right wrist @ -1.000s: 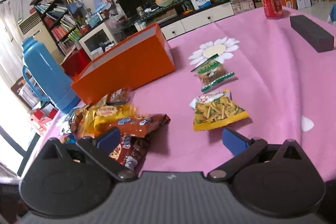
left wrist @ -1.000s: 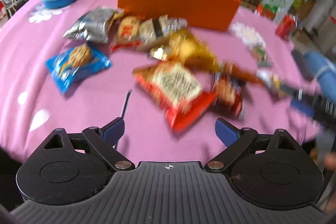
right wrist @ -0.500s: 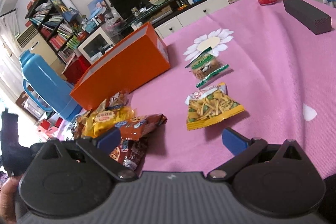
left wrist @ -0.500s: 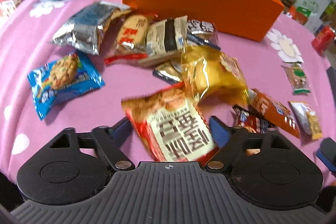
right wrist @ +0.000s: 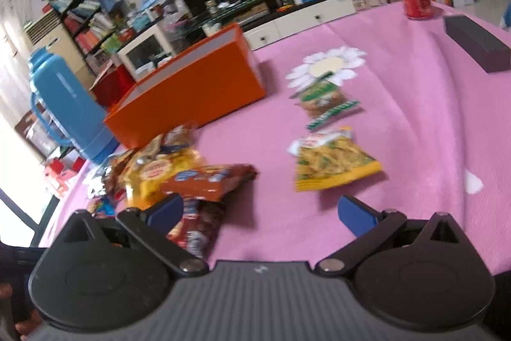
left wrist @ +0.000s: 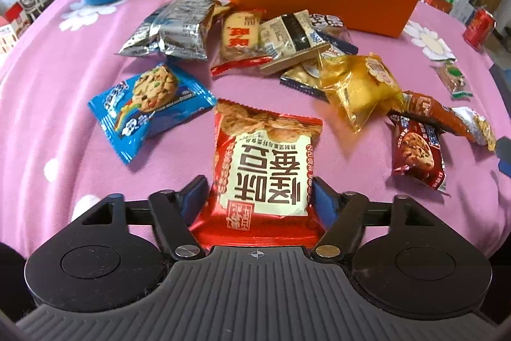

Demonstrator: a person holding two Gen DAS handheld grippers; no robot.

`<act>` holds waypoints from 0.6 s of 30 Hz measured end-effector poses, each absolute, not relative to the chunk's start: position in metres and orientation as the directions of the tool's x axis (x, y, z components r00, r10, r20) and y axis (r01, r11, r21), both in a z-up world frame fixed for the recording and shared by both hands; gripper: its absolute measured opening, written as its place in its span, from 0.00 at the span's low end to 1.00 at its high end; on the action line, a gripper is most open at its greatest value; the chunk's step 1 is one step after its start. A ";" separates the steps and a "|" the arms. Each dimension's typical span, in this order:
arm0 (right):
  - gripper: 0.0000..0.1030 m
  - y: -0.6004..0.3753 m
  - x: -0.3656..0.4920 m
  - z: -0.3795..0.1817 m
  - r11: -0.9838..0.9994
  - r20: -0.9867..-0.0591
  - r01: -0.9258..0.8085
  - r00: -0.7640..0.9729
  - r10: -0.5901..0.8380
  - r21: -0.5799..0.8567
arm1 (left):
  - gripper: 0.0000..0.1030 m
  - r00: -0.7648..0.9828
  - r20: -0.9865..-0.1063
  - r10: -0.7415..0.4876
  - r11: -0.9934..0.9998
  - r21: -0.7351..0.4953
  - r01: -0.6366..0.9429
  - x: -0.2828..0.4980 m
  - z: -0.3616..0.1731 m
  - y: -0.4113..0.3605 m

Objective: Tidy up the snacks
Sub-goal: 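Move both tools back over the remaining snacks, then grasp the red peanut bag with the left tool while the right grasps the orange cookie packet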

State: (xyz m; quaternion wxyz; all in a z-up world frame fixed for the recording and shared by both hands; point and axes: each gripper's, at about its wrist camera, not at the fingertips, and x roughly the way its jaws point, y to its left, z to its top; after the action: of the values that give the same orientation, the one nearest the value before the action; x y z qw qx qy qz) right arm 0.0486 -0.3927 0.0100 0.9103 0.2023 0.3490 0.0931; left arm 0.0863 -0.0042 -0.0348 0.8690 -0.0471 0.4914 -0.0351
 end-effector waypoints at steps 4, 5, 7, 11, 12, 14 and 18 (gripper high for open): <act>1.00 -0.361 0.065 0.025 0.895 -0.595 -0.129 0.705 0.386 0.428 | 0.56 0.522 -0.842 -0.137 0.988 -0.151 0.016 0.088 -0.036 -0.005; 1.00 -0.354 0.073 0.025 0.901 -0.609 -0.128 0.697 0.380 0.416 | 0.56 0.524 -0.840 -0.143 0.988 -0.156 0.019 0.089 -0.035 -0.005; 1.00 -0.339 0.092 0.027 0.923 -0.625 -0.122 0.703 0.339 0.364 | 0.58 0.526 -0.836 -0.155 0.985 -0.170 0.021 0.089 -0.035 -0.003; 0.99 -0.316 0.134 0.022 0.954 -0.665 -0.137 0.690 0.285 0.267 | 0.60 0.528 -0.828 -0.186 0.978 -0.208 0.018 0.089 -0.035 0.003; 0.99 -0.312 0.141 0.017 0.960 -0.687 -0.144 0.673 0.274 0.242 | 0.60 0.527 -0.829 -0.190 0.977 -0.214 0.016 0.090 -0.035 0.004; 0.99 -0.314 0.148 0.008 0.962 -0.711 -0.158 0.648 0.271 0.223 | 0.61 0.525 -0.827 -0.201 0.974 -0.227 0.016 0.091 -0.035 0.005; 0.99 -0.338 0.150 -0.006 0.974 -0.747 -0.129 0.625 0.226 0.186 | 0.66 0.529 -0.821 -0.215 0.970 -0.242 0.018 0.093 -0.036 0.006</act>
State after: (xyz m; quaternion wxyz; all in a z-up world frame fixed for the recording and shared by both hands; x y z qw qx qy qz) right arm 0.1499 -0.3385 -0.0057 0.8996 0.0575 0.4215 0.0984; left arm 0.0933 0.0065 -0.0361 0.8683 -0.1020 0.4809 -0.0671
